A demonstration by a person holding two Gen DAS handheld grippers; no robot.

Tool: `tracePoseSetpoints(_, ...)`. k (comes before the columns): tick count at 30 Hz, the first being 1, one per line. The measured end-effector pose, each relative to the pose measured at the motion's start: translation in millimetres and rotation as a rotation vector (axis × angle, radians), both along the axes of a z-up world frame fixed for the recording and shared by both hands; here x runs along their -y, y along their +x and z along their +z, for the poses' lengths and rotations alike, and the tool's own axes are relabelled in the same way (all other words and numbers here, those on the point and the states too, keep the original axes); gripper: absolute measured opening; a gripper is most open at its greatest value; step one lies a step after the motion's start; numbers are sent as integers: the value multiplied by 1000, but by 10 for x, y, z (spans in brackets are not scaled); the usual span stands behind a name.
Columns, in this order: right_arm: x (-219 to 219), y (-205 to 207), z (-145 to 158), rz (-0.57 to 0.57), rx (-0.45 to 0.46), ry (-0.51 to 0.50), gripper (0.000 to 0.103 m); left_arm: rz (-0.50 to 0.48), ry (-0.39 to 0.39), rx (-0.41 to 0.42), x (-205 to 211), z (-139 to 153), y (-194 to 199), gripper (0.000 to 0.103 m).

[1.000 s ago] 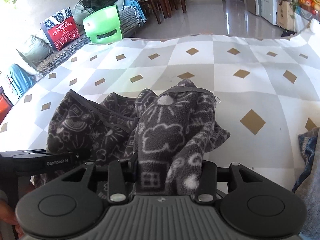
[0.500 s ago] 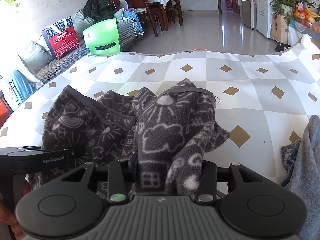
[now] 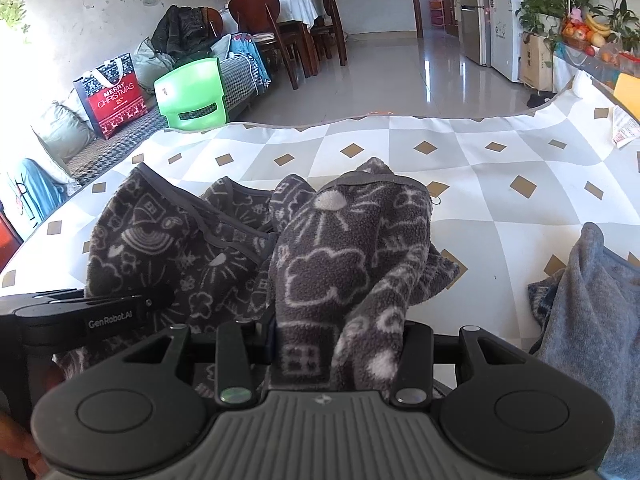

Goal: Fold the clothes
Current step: 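Carry the folded jacket with both grippers toward the grey knit garment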

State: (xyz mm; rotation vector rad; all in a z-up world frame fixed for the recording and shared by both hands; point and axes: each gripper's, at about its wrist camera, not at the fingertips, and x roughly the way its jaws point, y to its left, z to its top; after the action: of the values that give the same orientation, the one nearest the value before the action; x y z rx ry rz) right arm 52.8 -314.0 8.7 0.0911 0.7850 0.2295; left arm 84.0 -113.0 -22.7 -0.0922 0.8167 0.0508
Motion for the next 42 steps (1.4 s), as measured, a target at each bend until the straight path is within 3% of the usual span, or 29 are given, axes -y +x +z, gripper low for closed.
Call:
tracePoseSetpoints(8,183,-233,47,-16,15,14,42,-52,32,20,224,64,-98,30)
tracePoseSetpoints(19,673,-404,110,-71,34,31,42,-123,50,30,861,111,-112,30)
tracePoseSetpoints(30,1484,-612,187,-200,50,48,42,-250,63,43,1838,194,-20,30)
tracePoseSetpoints(42,2461,-817,352,-397,85,64,42,-391,24,53,2993,337,155,30)
